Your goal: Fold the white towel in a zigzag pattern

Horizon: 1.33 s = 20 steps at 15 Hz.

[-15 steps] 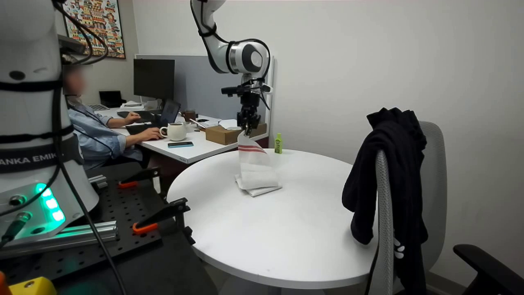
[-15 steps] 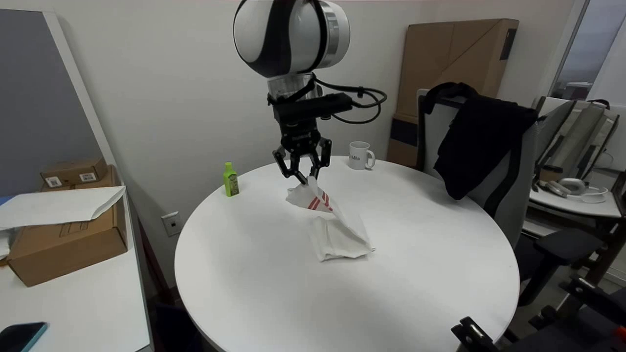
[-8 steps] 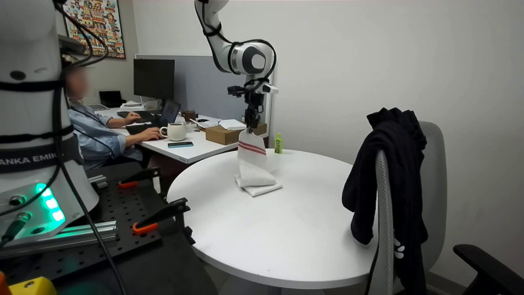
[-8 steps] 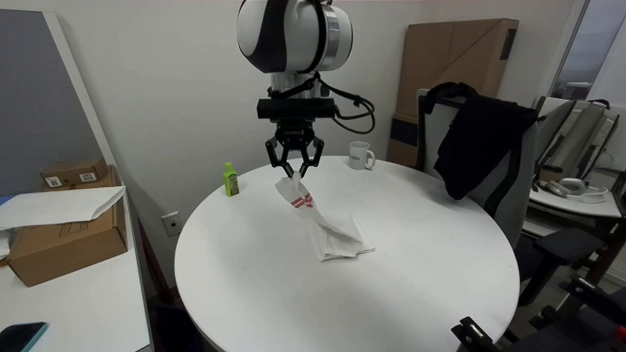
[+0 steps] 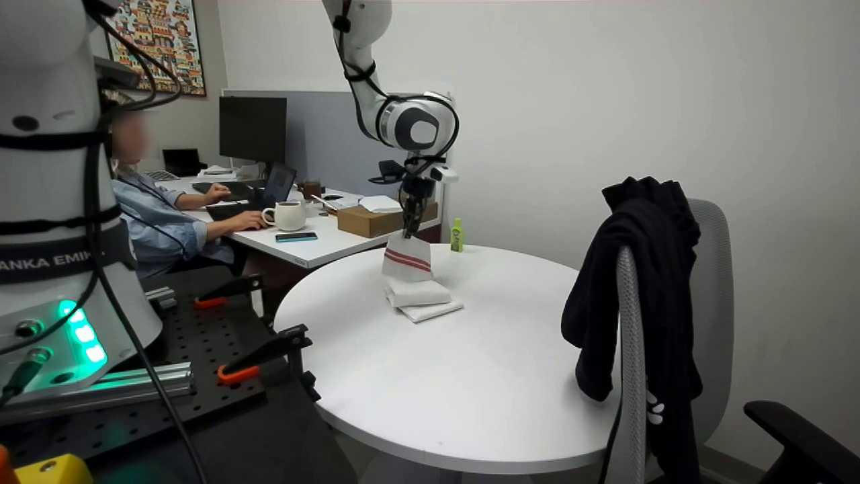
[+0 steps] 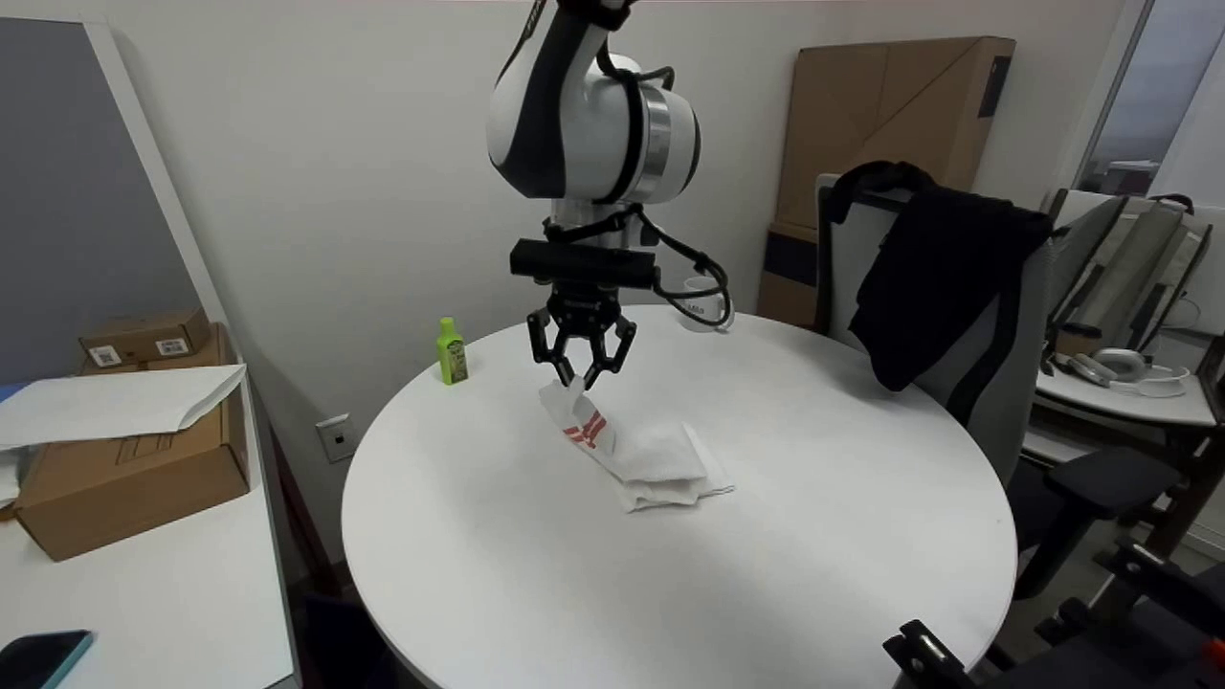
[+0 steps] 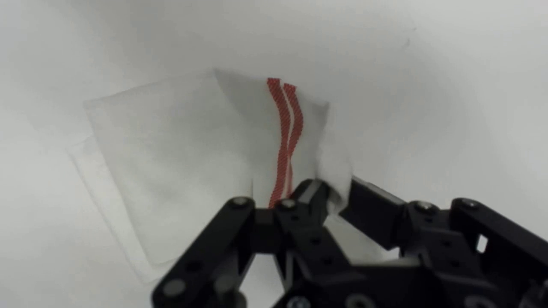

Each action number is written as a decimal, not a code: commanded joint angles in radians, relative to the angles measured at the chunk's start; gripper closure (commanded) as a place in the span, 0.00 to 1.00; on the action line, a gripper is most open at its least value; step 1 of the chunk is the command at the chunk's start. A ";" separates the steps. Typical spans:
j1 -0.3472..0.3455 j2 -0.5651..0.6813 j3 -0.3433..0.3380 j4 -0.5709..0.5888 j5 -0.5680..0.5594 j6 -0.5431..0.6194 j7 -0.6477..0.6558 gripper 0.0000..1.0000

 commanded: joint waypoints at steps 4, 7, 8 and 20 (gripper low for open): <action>-0.065 -0.023 -0.025 -0.087 0.065 0.109 -0.079 0.97; -0.089 -0.050 -0.045 -0.143 0.057 0.140 -0.101 0.97; -0.093 -0.057 -0.052 -0.159 0.052 0.141 -0.107 0.97; -0.019 -0.132 -0.214 -0.291 -0.146 0.075 -0.083 0.97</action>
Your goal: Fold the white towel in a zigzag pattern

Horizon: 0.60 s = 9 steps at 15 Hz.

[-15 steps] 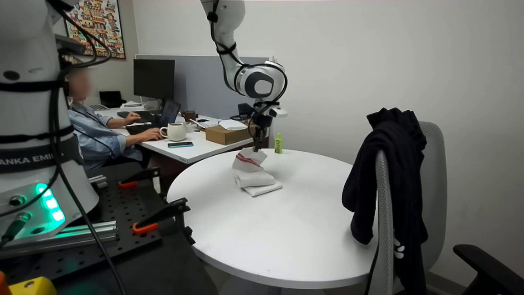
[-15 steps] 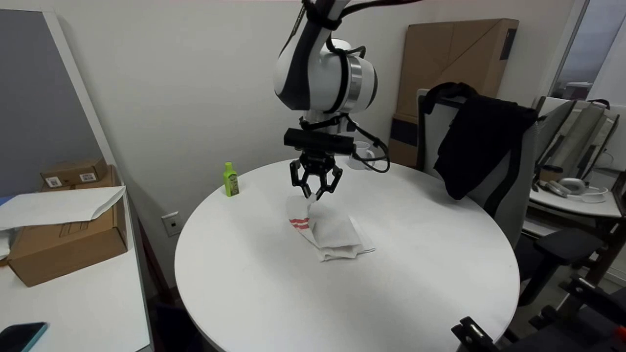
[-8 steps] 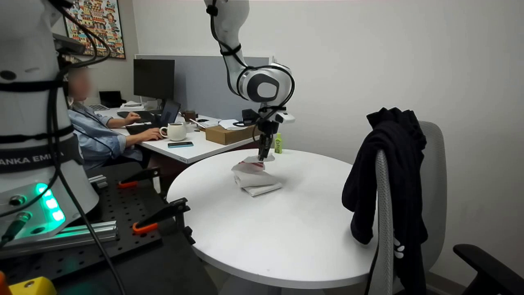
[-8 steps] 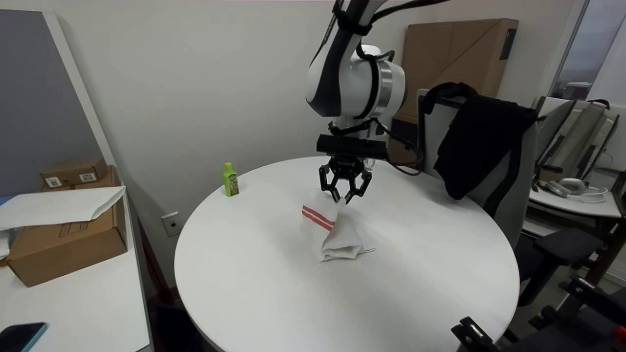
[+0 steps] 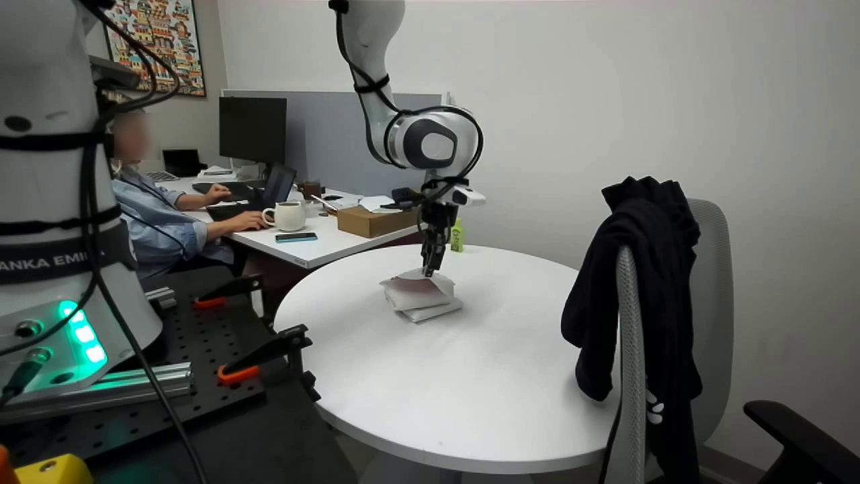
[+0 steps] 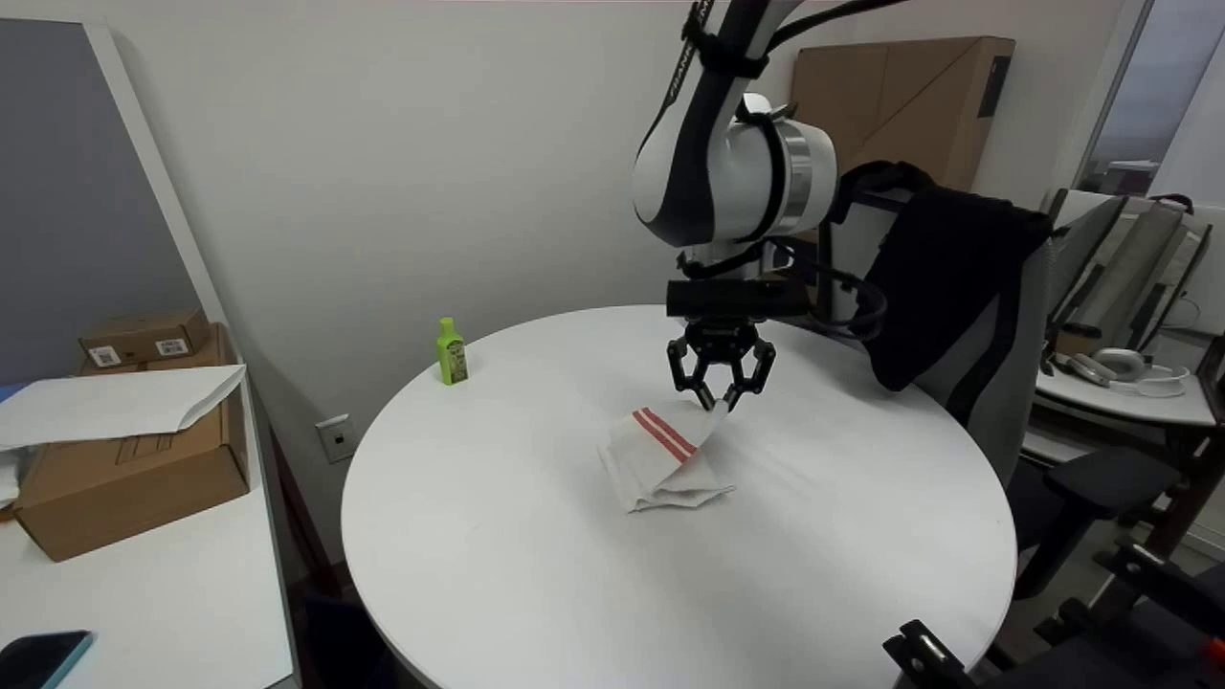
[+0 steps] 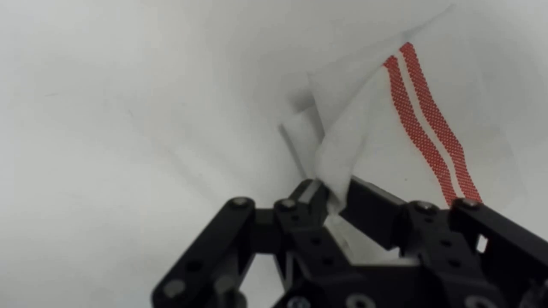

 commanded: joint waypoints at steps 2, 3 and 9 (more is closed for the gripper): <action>0.051 -0.048 -0.073 -0.020 -0.128 -0.069 0.006 0.87; 0.048 -0.047 -0.069 -0.012 -0.149 -0.098 -0.013 0.62; 0.061 -0.045 -0.030 -0.014 -0.236 -0.166 -0.071 0.29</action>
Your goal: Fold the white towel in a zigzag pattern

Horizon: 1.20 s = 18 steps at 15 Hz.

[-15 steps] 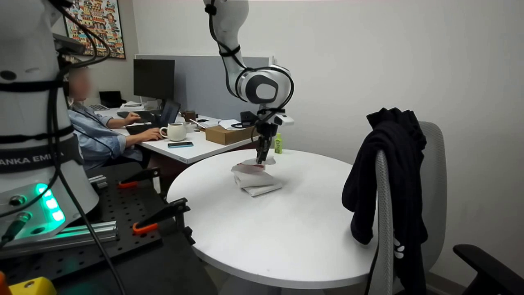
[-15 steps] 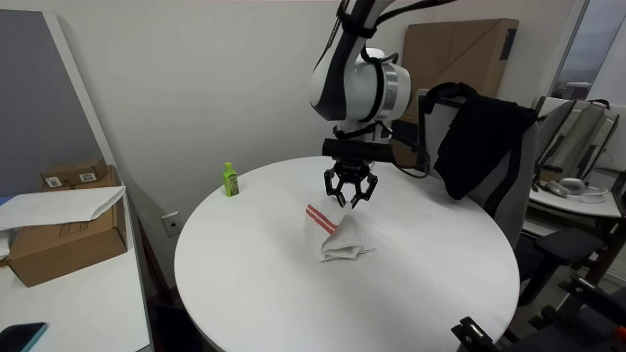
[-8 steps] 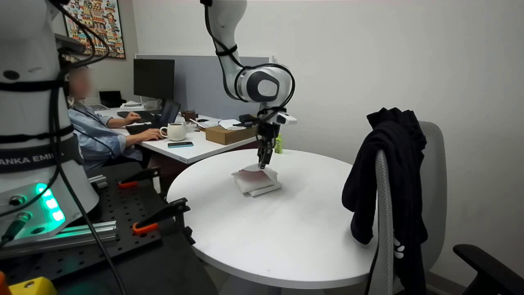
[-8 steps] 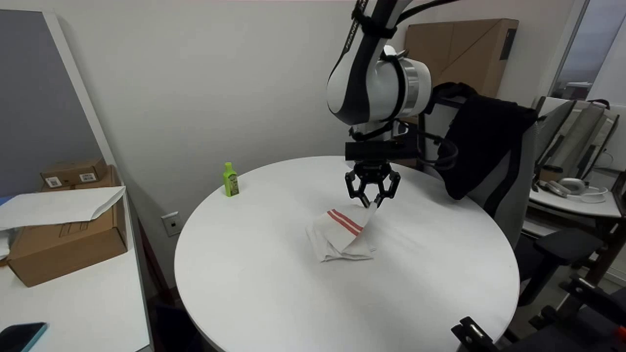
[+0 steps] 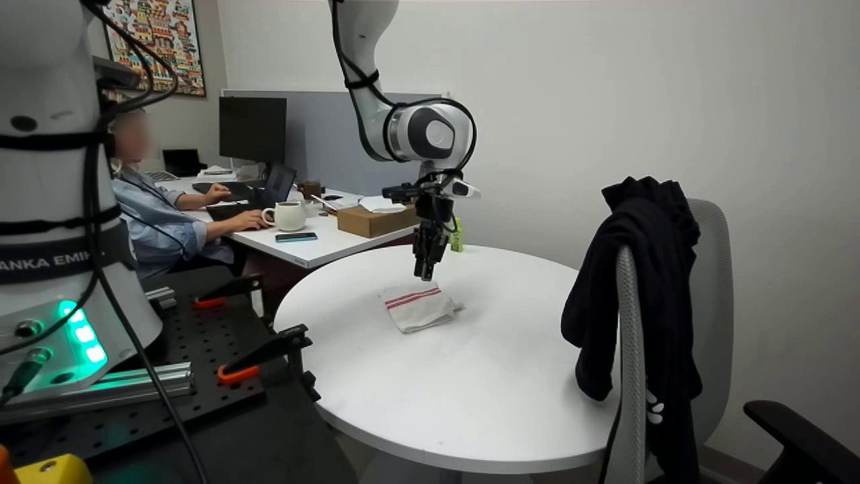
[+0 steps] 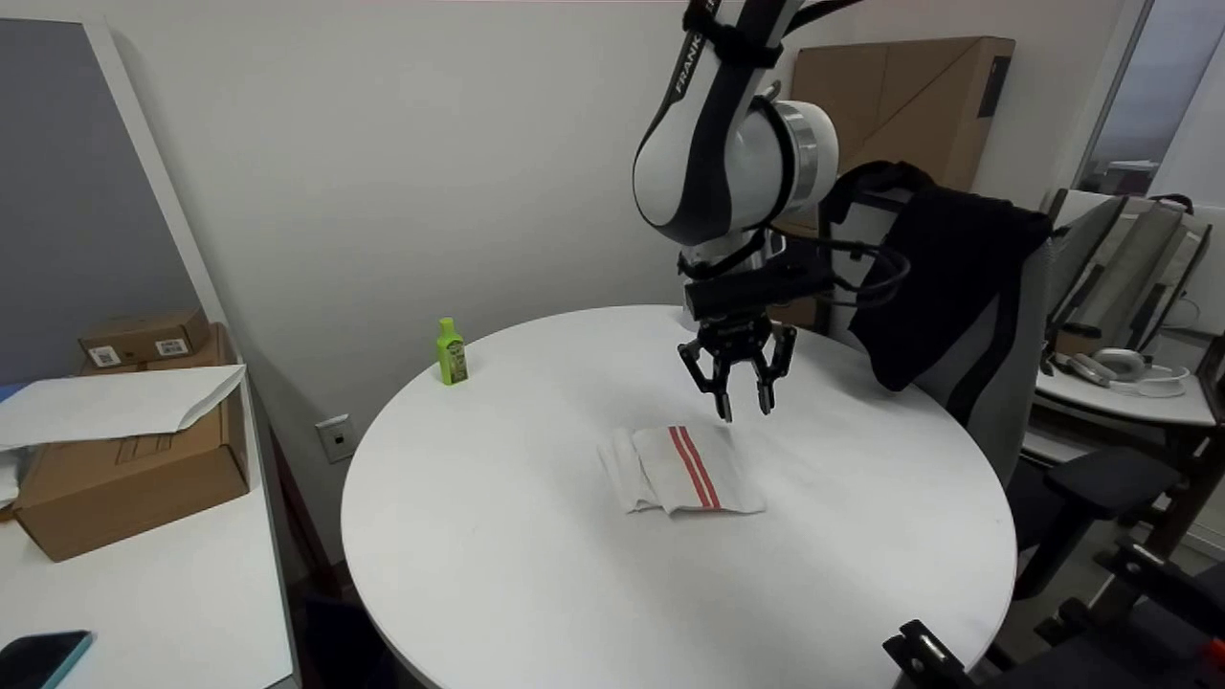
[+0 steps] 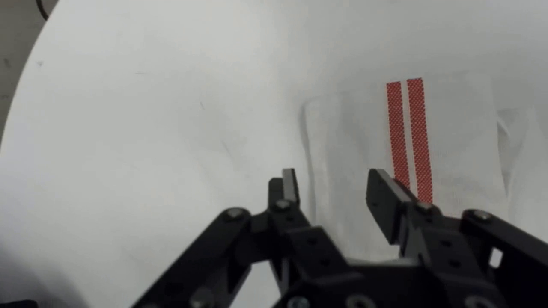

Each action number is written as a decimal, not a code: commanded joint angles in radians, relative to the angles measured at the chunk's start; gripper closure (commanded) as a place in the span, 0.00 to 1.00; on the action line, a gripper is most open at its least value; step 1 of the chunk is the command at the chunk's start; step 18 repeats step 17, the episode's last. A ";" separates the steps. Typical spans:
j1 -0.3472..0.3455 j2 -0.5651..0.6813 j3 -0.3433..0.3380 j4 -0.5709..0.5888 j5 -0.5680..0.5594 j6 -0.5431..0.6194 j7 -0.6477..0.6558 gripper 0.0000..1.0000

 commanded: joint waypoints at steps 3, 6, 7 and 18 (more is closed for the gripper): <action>0.010 -0.042 0.028 -0.015 -0.036 -0.063 -0.042 0.06; 0.018 -0.115 0.049 -0.042 -0.032 -0.101 -0.041 0.00; 0.024 -0.146 0.056 -0.055 -0.036 -0.111 -0.031 0.00; 0.023 -0.288 0.123 -0.120 -0.030 -0.165 0.029 0.00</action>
